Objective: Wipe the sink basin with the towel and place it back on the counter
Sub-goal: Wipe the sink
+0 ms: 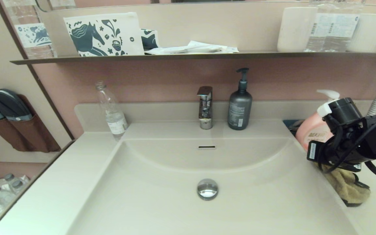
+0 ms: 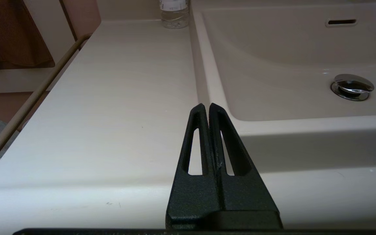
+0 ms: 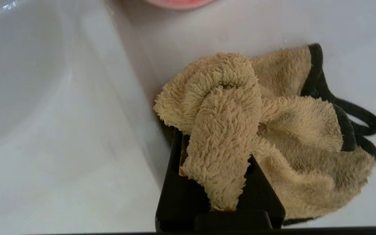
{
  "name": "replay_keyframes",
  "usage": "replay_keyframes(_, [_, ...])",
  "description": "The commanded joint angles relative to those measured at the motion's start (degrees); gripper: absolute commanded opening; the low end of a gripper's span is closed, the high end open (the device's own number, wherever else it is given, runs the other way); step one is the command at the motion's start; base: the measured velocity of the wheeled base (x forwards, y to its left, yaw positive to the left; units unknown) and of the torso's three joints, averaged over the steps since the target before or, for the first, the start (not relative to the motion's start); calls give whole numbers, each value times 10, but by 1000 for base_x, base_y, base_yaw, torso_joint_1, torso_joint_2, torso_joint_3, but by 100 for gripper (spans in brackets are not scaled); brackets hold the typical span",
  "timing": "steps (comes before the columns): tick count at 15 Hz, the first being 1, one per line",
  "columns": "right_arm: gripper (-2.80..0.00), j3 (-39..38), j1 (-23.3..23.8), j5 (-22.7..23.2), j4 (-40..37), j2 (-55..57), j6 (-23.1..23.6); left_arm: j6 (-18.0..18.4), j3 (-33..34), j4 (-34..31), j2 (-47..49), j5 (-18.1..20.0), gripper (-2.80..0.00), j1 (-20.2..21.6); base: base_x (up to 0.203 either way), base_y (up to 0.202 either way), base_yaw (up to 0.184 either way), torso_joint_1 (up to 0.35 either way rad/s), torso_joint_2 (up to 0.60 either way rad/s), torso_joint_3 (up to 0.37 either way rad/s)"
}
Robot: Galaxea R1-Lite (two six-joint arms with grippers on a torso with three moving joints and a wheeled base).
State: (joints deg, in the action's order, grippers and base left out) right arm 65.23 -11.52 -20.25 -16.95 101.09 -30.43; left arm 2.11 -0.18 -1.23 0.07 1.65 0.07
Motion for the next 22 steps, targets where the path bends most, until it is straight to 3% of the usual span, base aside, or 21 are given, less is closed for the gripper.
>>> replay_keyframes(1, [-280, 7, 5, 1, 9, 16, -8, 0, 0, 0, 0, 0, -280, 0, 0, 0, 0, 0, 0, 0])
replay_keyframes(8, [-280, 50, 5, 21, 31, 19, -52, 0, 0, 0, 0, 0, -280, 0, 0, 0, 0, 0, 0, 0])
replay_keyframes(15, [-280, 65, 5, 21, 63, 38, -52, 0, 0, 0, 0, 0, -280, 0, 0, 0, 0, 0, 0, 0])
replay_keyframes(22, [-280, 59, 6, 19, 43, 45, -48, 0, 0, 0, 0, 0, -280, 0, 0, 0, 0, 0, 0, 0])
